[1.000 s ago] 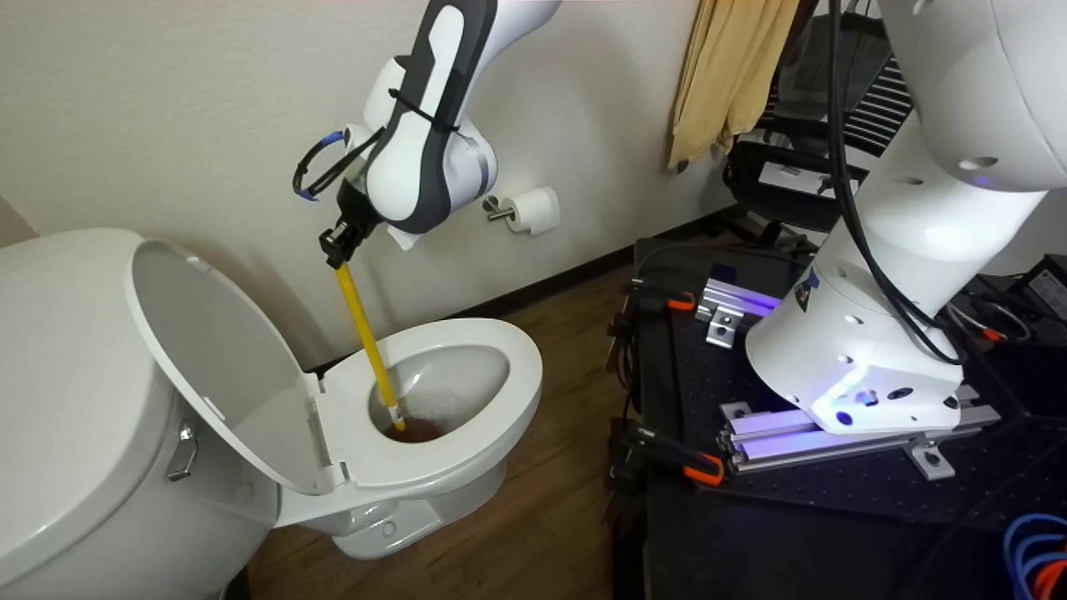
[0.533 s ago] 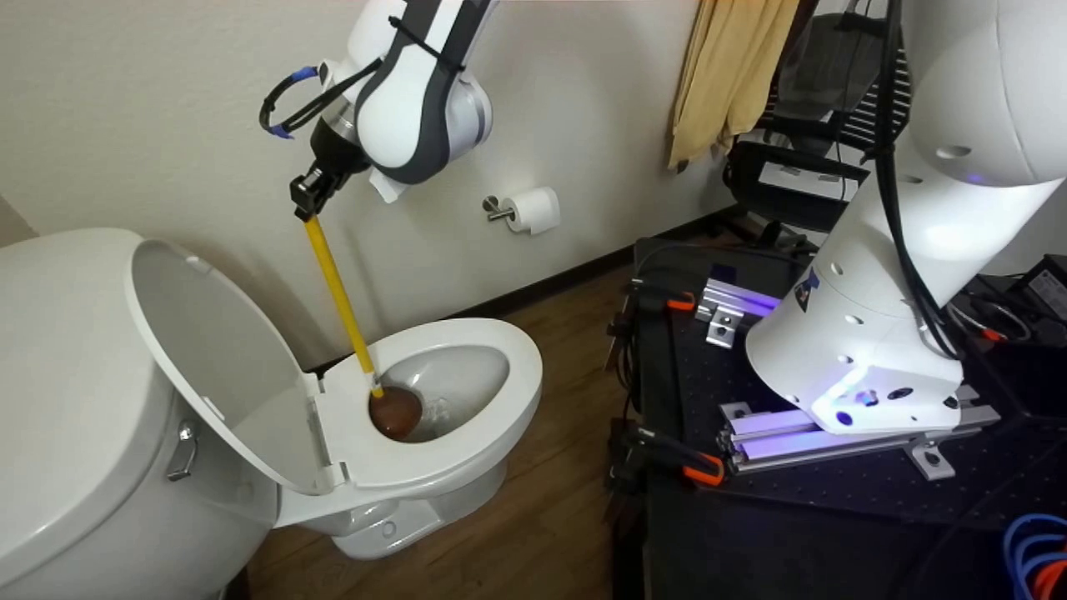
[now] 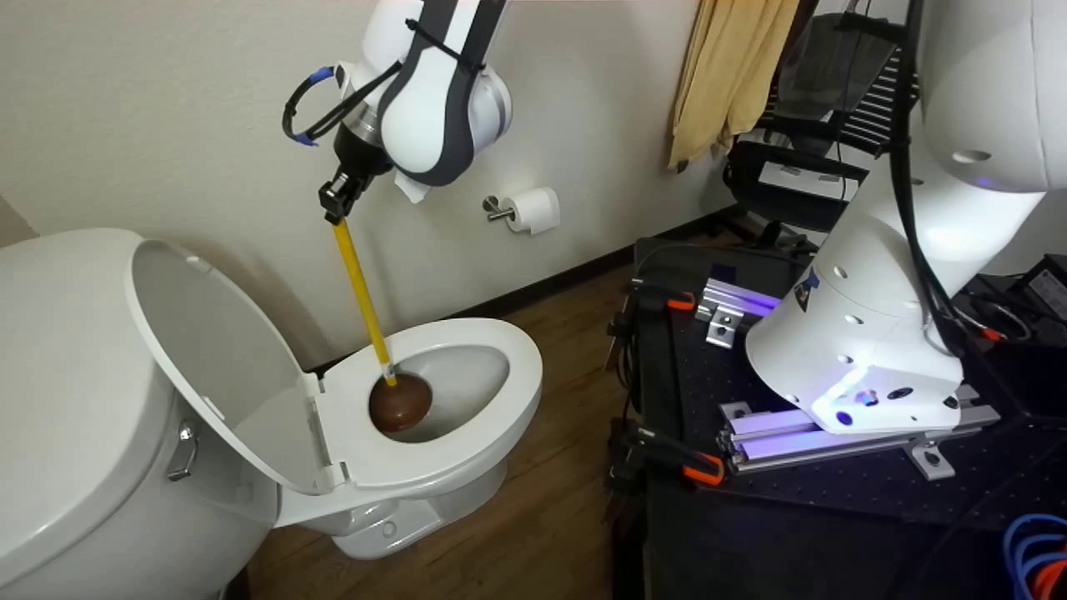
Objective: Move the toilet plunger up and down in the toilet
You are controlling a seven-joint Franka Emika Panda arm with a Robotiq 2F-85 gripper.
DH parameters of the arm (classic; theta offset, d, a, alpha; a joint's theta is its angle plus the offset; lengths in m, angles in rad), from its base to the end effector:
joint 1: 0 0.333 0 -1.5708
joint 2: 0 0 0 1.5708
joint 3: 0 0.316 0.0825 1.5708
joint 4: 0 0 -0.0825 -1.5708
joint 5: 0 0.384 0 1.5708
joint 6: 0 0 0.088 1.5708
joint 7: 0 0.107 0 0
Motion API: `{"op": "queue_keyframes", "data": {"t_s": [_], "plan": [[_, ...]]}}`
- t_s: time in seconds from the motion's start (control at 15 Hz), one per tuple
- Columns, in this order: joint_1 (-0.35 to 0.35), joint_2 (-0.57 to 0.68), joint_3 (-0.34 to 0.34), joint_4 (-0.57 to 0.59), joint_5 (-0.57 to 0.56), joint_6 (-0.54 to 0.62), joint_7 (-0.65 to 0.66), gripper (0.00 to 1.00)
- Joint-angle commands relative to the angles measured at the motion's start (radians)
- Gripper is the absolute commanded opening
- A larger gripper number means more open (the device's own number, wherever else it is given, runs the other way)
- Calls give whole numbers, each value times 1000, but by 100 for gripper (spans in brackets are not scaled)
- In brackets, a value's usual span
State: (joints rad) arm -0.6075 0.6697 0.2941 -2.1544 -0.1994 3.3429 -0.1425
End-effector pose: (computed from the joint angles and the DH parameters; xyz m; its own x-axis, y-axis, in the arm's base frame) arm 0.5691 -0.1663 0.1598 0.8353 -0.0734 0.5448 -0.0650 -0.9973 -0.0346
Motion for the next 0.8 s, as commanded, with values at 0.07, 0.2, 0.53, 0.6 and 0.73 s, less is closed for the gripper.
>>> {"op": "queue_keyframes", "data": {"t_s": [0.07, 0.2, 0.53, 0.6, 0.73], "plan": [[198, 62, -229, 31, 52, 2, 26, 6], [216, 112, -239, 53, 68, 1, 57, 6], [153, 195, -167, 138, 103, -95, 121, 6], [169, 216, -189, 156, 117, -95, 127, 6], [214, 248, -237, 192, 144, -98, 138, 6]]}}
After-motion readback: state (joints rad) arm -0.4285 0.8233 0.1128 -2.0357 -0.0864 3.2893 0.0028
